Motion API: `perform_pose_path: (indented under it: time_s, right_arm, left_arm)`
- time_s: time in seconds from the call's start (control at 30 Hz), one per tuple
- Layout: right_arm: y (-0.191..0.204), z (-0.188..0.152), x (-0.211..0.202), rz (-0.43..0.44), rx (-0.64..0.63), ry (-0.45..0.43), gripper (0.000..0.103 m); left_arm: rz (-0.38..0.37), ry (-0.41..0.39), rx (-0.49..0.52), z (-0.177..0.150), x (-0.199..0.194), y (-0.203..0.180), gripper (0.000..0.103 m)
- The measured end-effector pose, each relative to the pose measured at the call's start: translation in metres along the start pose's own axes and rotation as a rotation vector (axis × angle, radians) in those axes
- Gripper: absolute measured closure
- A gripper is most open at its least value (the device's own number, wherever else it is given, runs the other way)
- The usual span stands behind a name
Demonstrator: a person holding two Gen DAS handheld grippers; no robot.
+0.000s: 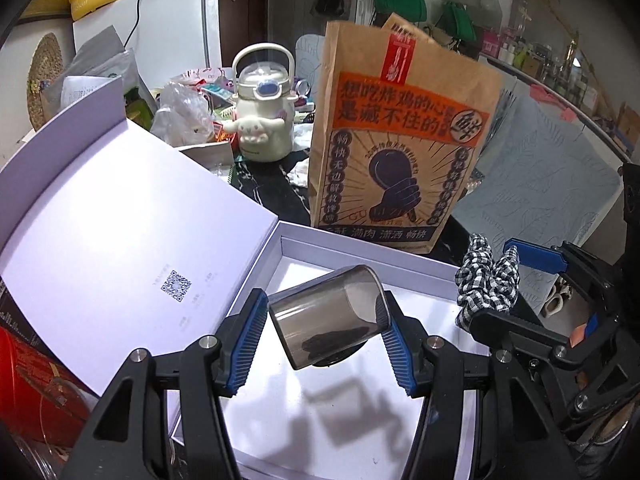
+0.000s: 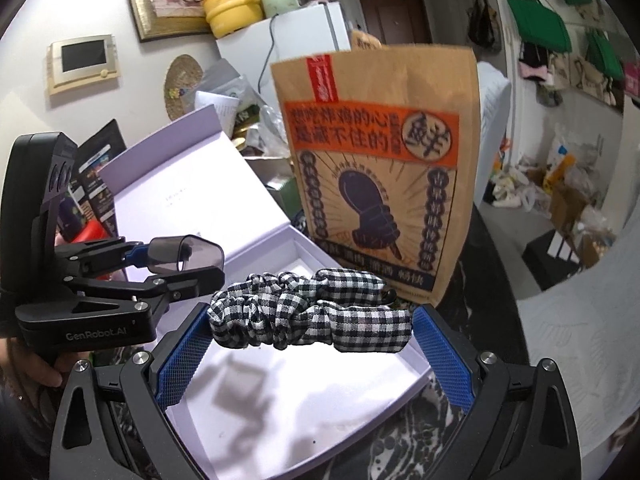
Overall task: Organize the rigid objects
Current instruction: 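Lower the cup into the box and open the left tool while the right tool releases the scrunchie inside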
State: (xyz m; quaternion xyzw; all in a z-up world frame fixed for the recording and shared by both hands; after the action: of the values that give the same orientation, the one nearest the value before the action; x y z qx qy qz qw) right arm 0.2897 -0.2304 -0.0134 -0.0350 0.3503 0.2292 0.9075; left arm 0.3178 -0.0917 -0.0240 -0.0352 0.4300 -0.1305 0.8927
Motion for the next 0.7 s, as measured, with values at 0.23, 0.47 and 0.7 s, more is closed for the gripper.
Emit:
perform_pose_path:
  time_s: [0.23,0.47,0.7]
  right_arm:
    - [-0.004,-0.009,0.012,-0.004,0.008,0.031,0.003]
    - [-0.004,-0.016,0.023,0.031,0.028,0.058,0.003]
    - [-0.003,-0.023,0.032,0.037,0.025,0.086,0.003]
  left_arm:
    - [0.009,0.042,0.004,-0.008,0.017,-0.001,0.047]
    - [0.033,0.066,0.011,-0.014,0.027,0.001,0.047]
    - [0.055,0.106,-0.009,-0.022,0.041,0.01,0.047]
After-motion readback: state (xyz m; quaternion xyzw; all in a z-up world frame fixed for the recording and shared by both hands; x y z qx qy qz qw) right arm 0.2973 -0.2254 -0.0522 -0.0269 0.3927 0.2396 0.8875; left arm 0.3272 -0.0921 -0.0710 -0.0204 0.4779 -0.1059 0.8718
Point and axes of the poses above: each gripper's, at about its wrist camera, not at the fingertips, and x roughly the way its jaws point, y to its left, z to its top, the point moved 7 cm from there along x, roughly the way its jaws point, and after that the axes turned 10 degrees about -x, right-handed, at the moved point
